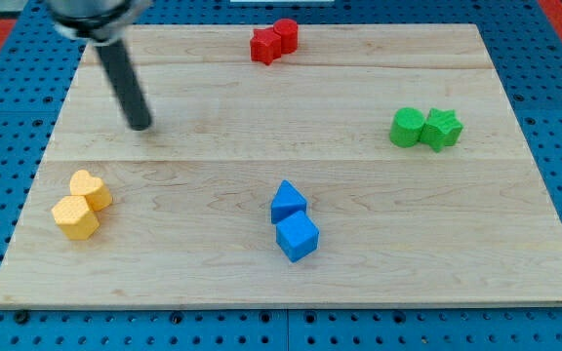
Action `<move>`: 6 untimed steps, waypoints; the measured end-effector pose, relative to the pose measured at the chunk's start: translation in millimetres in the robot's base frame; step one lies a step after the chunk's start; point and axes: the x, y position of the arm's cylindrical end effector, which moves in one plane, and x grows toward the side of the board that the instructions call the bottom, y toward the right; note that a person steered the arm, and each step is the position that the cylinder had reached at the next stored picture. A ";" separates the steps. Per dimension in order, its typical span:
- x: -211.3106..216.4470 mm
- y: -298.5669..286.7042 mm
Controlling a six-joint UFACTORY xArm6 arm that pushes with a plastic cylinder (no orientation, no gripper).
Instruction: Slide blue triangle a bit right
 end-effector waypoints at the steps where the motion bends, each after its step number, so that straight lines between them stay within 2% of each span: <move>1: -0.2 40.0; 2: -0.5 40.0; 4: 99.9 76.2; 6: 107.6 107.9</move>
